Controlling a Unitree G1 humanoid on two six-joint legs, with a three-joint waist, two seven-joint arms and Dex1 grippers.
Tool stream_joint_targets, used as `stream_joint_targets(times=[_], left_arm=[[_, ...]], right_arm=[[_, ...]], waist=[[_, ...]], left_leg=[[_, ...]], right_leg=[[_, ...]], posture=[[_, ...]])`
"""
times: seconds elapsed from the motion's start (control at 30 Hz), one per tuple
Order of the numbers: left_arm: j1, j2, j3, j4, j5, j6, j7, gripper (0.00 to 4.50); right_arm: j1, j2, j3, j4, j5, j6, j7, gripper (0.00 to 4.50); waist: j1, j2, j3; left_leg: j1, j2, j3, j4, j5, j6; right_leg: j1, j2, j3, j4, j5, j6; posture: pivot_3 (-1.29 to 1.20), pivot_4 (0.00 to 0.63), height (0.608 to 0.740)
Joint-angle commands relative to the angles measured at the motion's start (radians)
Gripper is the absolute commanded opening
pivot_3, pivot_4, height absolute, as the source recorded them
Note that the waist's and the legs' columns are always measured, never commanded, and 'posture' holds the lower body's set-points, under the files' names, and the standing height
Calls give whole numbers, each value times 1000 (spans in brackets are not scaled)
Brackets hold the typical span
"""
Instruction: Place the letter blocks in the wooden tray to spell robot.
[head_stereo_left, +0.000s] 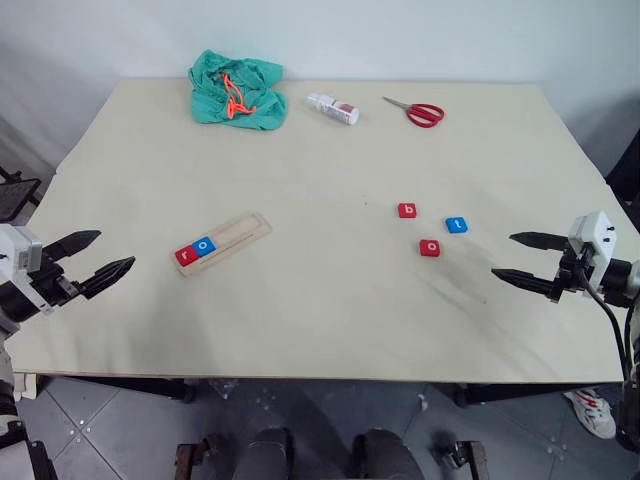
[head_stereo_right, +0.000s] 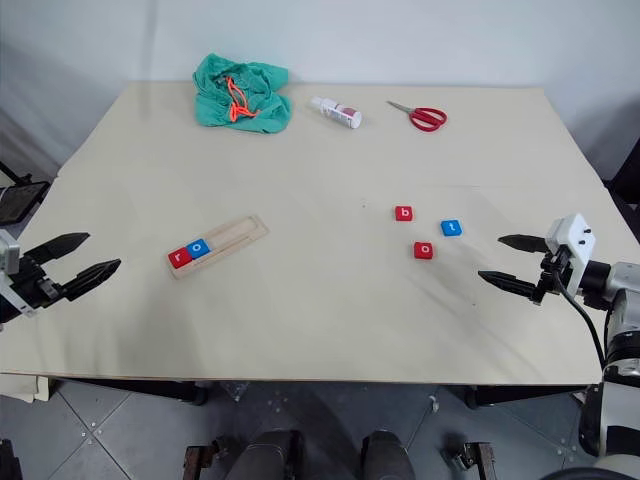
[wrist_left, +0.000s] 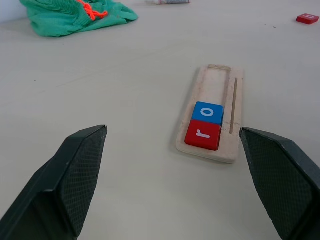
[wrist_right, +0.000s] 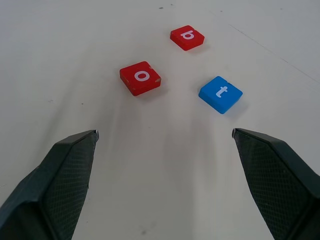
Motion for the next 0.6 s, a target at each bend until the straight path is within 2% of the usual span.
stream_joint_targets(times=[0.03,0.37,0.6], left_arm=[[-4,37,27,-5,-9,-16,-4,4500],[24,43,37,-45,0,15,71,4500],[370,-5,225,-383,-45,146,200,4500]], right_arm=[[-18,-4,-13,4,4,-13,-4,4487],[-20,14,-12,-16,9,-2,-6,4487],[-79,70,6,-48,9,14,8,4487]], waist=[[0,0,0],[-1,0,0],[-25,1,1]], left_leg=[[0,0,0,0,0,0],[0,0,0,0,0,0],[0,3,2,-1,0,0]], right_leg=[[0,0,0,0,0,0],[0,0,0,0,0,0],[0,-1,1,-1,0,0]], posture=[[0,150,740],[0,150,740],[0,150,740]])
